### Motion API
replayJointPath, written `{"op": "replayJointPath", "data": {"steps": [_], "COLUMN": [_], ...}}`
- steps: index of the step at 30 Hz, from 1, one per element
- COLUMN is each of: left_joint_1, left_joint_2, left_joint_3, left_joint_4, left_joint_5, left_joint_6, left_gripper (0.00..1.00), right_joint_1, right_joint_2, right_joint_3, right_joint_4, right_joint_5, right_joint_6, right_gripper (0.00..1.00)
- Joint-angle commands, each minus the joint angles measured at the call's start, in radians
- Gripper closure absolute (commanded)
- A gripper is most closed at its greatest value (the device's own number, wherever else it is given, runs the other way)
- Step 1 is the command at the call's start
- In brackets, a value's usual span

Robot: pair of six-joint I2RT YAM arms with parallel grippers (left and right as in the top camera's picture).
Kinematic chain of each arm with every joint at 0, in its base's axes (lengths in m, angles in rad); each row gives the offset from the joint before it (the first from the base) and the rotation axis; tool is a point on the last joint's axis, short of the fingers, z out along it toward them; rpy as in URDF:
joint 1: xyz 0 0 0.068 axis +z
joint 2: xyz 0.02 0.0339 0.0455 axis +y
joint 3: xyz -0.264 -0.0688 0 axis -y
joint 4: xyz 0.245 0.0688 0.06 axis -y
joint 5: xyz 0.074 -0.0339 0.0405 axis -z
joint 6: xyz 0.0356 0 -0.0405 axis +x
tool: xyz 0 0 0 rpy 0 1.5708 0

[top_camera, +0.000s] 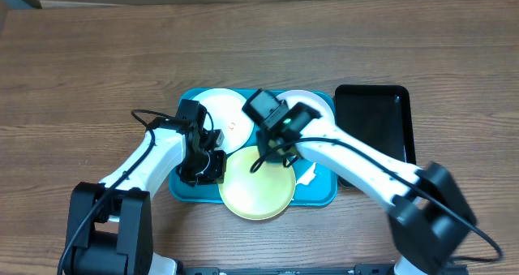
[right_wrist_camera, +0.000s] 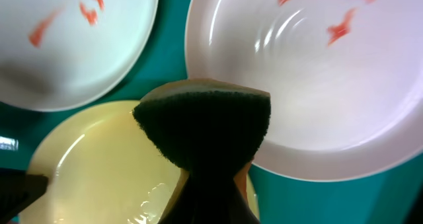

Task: Clean dirty plates on tray and stack at the side
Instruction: 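Return the sponge to the black tray with the right gripper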

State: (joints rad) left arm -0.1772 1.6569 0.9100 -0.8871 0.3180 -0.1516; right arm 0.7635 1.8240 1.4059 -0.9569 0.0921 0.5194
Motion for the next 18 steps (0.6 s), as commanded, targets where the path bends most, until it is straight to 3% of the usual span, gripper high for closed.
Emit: {"op": "replayJointPath", "data": {"steps": [1, 8, 18], "left_joint_1": [0.0, 0.0, 0.0], "left_joint_2": [-0.045, -0.154, -0.286], "left_joint_3": [0.009, 0.009, 0.036], "left_joint_4": [-0.004, -0.01, -0.094], "left_joint_5": [-0.022, -0.077, -0.312], "left_joint_6": [-0.013, -0.014, -0.042], "left_gripper": [0.96, 0.96, 0.96], "right_joint_1": [-0.056, -0.245, -0.519], "right_joint_2": [-0.123, -0.186, -0.186], "right_joint_3": [0.036, 0.036, 0.007], "right_joint_4": [-0.017, -0.142, -0.263], "right_joint_5": [0.046, 0.046, 0.047], "right_joint_6": [0.01, 0.009, -0.066], "right_gripper": [0.96, 0.96, 0.96]}}
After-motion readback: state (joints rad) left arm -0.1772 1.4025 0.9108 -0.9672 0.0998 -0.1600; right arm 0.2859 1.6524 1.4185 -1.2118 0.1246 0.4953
